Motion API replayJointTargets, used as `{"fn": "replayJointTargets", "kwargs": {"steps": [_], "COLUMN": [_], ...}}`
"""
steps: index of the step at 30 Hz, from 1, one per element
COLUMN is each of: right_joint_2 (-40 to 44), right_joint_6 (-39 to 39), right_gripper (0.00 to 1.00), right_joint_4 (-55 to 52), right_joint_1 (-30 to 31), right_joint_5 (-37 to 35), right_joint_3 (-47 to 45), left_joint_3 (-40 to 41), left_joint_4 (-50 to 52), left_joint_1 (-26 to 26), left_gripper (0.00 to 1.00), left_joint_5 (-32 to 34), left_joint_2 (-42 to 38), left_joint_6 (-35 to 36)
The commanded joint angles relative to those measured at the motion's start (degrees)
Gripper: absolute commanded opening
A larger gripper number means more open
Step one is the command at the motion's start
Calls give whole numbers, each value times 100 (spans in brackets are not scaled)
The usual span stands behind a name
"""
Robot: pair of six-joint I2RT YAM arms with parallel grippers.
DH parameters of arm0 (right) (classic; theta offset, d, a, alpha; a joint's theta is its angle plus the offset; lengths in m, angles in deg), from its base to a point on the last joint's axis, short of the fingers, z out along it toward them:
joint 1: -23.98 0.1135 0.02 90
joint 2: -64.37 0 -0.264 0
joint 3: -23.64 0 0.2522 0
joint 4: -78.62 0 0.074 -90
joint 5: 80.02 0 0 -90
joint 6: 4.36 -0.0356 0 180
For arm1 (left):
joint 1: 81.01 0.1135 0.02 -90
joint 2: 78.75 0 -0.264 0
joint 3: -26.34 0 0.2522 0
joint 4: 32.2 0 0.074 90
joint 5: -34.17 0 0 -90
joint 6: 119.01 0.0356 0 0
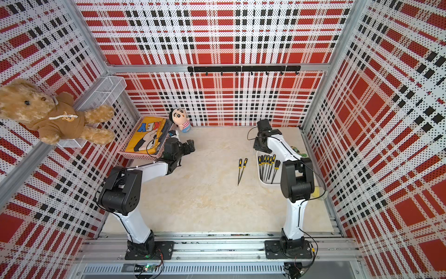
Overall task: Take the file tool out of the storage box
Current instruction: Pick up the file tool from the storage box.
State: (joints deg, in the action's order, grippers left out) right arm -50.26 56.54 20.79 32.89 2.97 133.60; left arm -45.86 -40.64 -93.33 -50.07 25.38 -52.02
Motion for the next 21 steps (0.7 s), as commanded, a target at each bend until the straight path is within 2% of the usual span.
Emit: {"fn": "replayJointTargets", "kwargs": {"steps": [1, 5, 21], "right_joint_2": [22, -131, -835], "right_joint_6": [157, 246, 594], "right_gripper": [34, 33, 32], "right_joint_4": [-205, -154, -58], "right_joint_1": [-208, -447, -783], "right_joint_5": [-117, -135, -427], "right_joint_3": [-271, -327, 221], "left_joint_3": [-27, -27, 81], "left_joint_4": [-4, -4, -5], "left_joint_1": [9, 15, 88], "left_gripper": [96, 96, 96], "left_joint_5": [-55, -52, -46], "left_joint_2": [19, 19, -68], "left_joint_6": [25, 22, 25]}}
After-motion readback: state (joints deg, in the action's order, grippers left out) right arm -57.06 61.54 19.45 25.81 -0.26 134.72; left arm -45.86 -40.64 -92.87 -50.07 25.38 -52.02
